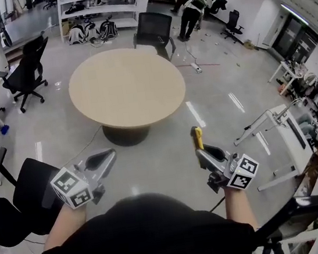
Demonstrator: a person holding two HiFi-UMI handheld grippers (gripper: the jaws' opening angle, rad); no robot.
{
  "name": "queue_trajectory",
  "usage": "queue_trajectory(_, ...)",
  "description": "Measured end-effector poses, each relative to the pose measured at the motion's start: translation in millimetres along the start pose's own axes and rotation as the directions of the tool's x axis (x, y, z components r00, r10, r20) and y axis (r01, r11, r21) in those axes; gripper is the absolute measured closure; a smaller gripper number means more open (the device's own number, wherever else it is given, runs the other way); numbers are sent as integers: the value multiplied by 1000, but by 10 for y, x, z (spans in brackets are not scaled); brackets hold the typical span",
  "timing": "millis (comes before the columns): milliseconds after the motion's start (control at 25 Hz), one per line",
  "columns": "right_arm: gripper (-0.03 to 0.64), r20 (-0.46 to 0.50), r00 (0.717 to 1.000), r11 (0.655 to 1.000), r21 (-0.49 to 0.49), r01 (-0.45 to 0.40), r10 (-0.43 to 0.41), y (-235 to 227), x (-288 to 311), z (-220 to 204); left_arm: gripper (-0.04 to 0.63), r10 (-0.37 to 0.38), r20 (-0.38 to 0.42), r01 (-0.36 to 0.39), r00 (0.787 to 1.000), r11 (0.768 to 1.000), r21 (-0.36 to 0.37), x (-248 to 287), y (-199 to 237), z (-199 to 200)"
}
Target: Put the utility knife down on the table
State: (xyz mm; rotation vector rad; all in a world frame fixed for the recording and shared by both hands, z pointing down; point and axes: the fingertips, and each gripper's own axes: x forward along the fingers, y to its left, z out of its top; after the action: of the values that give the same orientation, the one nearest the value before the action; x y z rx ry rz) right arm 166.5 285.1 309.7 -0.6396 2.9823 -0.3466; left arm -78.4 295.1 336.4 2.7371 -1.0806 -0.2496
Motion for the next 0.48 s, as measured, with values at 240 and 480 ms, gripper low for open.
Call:
queue_trajectory(240,535,10,997,997,1,-79,79,-987,-131,187,595,64,8,-65,998,997,50,828,35,27)
queue_trajectory(480,535,21,984,984,-7,-176,176,-1834,-296,432,595,135,15,-136,991,988,75,1633,32,141)
